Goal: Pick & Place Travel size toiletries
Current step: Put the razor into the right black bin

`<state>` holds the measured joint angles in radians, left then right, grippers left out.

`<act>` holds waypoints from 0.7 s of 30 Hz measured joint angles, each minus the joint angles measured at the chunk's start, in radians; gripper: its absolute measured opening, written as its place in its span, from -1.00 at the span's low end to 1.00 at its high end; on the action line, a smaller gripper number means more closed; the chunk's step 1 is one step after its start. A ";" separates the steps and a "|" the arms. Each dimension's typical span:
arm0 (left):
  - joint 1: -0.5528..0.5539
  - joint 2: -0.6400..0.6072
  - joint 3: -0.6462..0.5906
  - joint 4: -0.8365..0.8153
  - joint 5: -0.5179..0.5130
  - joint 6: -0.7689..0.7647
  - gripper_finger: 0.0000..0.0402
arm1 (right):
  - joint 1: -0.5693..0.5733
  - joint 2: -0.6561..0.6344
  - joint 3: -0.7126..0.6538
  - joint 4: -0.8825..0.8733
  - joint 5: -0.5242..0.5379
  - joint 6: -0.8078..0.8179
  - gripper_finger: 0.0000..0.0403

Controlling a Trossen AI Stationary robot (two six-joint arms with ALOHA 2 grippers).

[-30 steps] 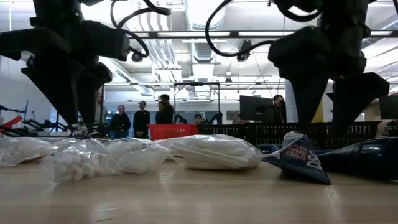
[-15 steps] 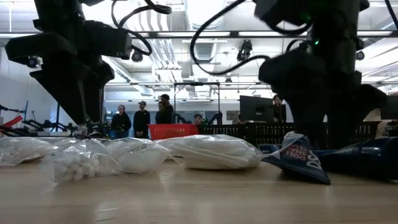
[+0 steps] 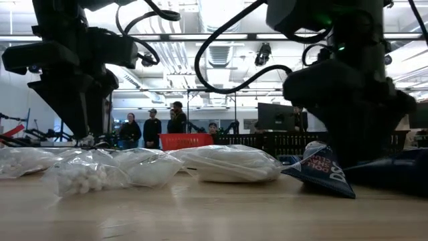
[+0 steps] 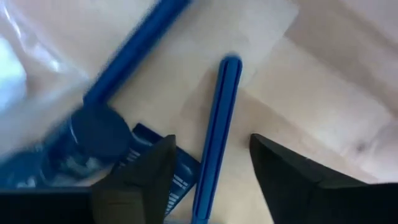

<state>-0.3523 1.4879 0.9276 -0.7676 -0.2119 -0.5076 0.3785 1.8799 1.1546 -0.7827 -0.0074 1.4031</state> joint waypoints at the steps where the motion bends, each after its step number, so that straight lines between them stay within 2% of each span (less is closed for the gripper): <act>1: 0.000 0.000 0.000 0.001 0.000 0.000 0.27 | 0.003 -0.001 -0.002 -0.001 -0.001 0.000 -0.10; 13: 0.004 -0.004 -0.020 0.011 -0.043 -0.001 0.27 | 0.024 -0.016 -0.028 -0.002 0.027 0.003 -0.81; 16: 0.007 -0.007 -0.020 0.019 -0.043 0.009 0.27 | 0.023 -0.044 -0.025 -0.009 0.072 0.003 -0.89; 21: 0.012 -0.018 -0.040 0.049 -0.044 0.009 0.27 | 0.011 -0.137 -0.019 -0.009 0.126 0.021 -0.83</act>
<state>-0.3401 1.4704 0.8872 -0.7188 -0.2558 -0.4984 0.3895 1.7433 1.1357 -0.7917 0.1188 1.4242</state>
